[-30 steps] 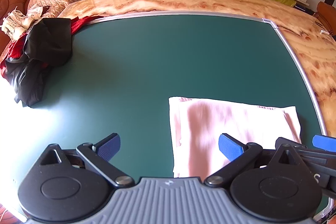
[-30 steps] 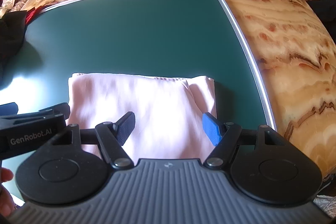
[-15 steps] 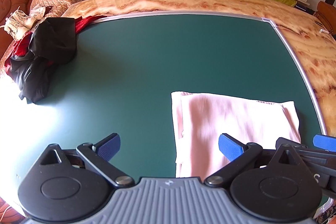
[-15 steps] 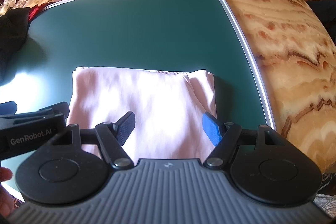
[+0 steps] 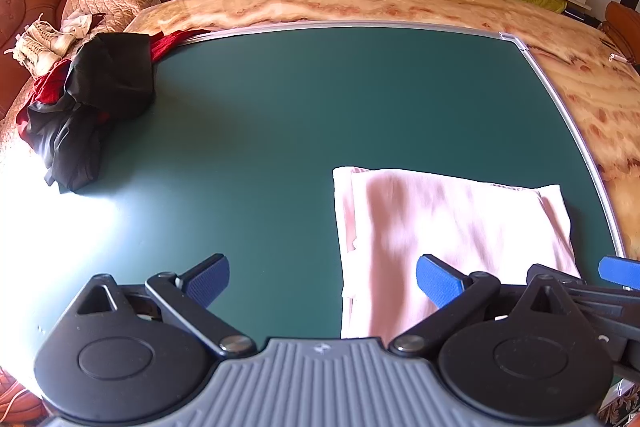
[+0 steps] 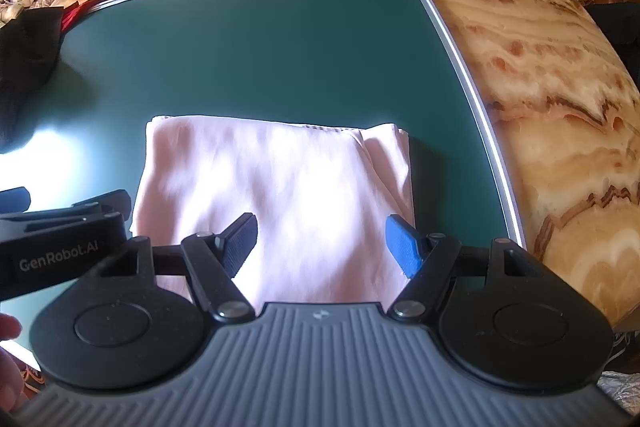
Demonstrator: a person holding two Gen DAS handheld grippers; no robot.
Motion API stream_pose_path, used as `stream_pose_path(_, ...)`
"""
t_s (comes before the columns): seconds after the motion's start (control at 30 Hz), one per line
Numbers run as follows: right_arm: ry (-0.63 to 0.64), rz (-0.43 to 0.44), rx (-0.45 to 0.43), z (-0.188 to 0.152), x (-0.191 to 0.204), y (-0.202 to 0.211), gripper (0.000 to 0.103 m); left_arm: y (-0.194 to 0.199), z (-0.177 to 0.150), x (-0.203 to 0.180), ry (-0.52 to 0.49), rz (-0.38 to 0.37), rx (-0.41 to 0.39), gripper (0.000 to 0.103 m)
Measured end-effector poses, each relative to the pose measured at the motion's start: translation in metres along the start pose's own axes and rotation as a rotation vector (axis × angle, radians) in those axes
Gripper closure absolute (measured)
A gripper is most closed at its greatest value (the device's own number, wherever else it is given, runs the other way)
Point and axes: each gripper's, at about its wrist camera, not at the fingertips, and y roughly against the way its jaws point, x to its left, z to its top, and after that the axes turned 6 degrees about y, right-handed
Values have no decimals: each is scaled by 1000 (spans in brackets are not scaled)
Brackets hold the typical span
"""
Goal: Fold clothes
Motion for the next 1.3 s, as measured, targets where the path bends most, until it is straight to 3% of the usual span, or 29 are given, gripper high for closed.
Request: stream_pose_path(1.3, 15, -14, -1, -13, 11, 8, 24, 9, -15, 9, 3, -7, 4, 1)
